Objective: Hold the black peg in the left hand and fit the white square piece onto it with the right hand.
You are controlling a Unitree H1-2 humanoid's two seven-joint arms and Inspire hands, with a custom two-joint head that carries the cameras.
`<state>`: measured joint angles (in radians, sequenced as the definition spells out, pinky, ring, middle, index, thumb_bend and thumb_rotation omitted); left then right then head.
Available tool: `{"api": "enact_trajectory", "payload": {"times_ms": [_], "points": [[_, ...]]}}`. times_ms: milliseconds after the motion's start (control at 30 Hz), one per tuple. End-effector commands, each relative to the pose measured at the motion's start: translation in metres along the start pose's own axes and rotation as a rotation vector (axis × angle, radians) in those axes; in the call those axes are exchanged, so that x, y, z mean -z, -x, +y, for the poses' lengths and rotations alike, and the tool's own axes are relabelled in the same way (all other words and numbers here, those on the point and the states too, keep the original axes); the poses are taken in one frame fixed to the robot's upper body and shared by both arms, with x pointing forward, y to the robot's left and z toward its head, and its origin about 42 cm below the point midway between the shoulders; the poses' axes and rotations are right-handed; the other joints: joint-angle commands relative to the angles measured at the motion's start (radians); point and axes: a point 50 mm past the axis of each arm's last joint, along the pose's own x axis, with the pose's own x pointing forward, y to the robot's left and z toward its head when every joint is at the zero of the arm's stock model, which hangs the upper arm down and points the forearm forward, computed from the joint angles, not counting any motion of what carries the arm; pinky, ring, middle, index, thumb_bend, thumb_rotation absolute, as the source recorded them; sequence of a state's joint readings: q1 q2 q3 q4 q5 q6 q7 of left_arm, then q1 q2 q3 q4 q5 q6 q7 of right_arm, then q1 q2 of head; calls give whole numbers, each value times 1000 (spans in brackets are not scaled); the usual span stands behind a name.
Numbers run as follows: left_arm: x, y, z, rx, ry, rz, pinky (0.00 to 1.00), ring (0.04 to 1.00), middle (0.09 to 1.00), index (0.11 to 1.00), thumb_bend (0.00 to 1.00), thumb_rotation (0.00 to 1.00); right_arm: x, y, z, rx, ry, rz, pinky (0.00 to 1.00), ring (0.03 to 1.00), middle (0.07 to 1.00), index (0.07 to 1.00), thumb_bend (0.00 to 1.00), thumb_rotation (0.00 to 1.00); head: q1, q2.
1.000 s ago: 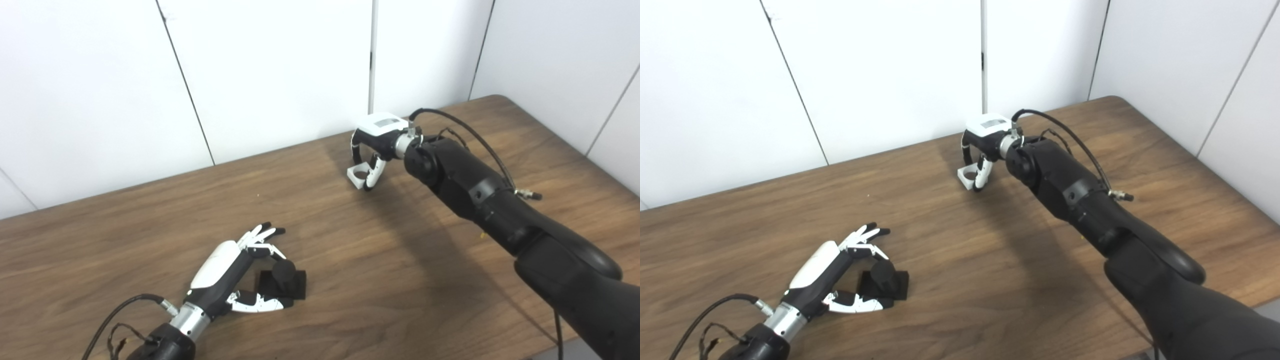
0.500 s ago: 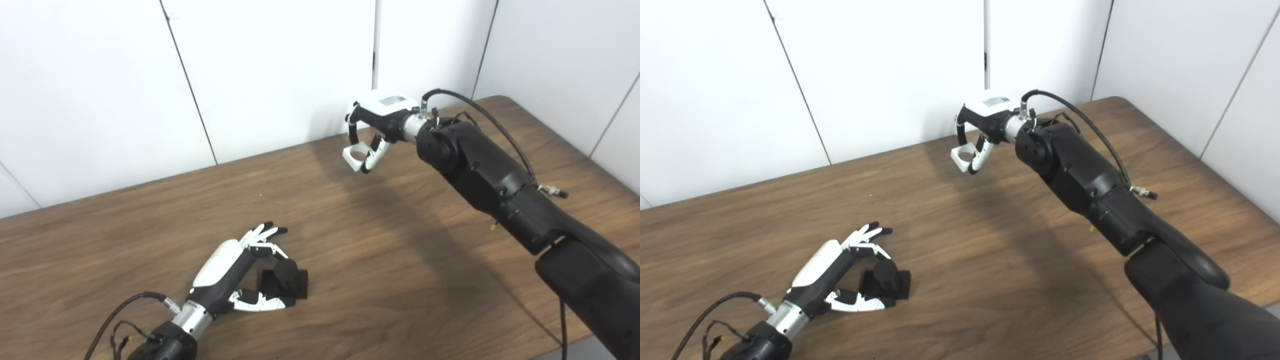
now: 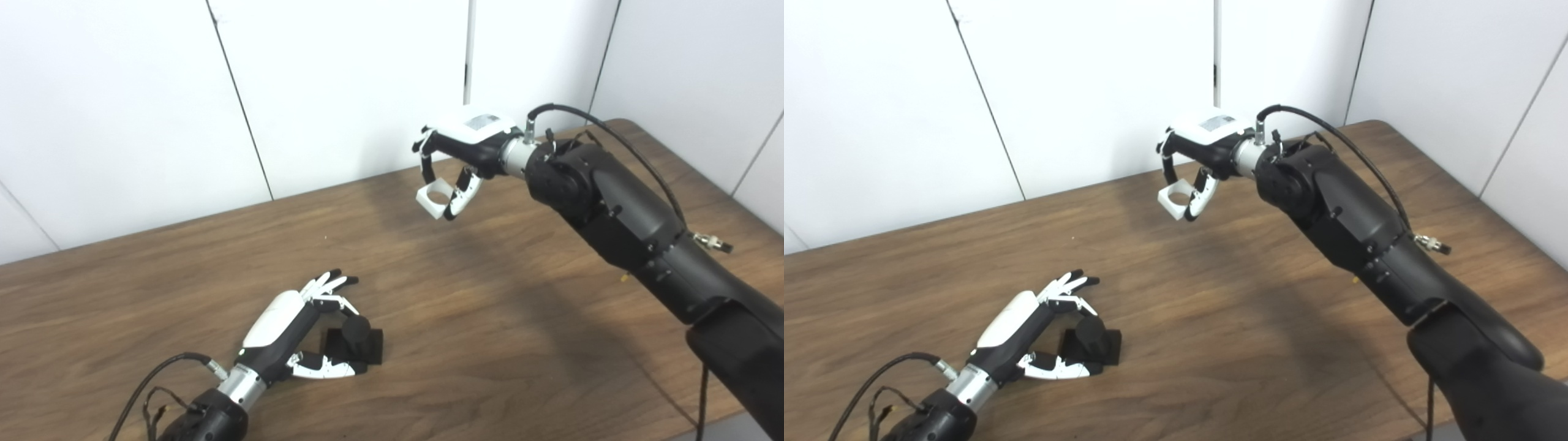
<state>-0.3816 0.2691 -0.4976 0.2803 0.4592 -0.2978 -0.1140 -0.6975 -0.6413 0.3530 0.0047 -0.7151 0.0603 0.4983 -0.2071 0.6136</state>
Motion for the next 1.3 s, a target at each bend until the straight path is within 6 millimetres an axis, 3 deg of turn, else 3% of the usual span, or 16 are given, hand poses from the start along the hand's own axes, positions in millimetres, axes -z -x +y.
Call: {"api": "enact_trajectory", "payload": {"times_ms": [0,267,767,1267], "points": [[24,14,-22,133,-75,147,998,1000,932,492,519,83,-9,8,-31,91,26,-55,918,927,839,482,518,146,8,2],[19,8,-24,143,-71,154,1000,1000,936,493,518,86,-40,23,-26,103,12,-184,966,928,839,481,516,146,81,20],[9,-9,-33,138,-65,148,1000,1000,942,493,516,89,-63,33,-22,84,4,-328,959,915,832,480,518,145,261,64],[8,-11,-33,140,-62,154,1000,1000,948,493,517,88,-95,36,-9,26,28,-460,917,897,821,481,520,143,264,77]]}}
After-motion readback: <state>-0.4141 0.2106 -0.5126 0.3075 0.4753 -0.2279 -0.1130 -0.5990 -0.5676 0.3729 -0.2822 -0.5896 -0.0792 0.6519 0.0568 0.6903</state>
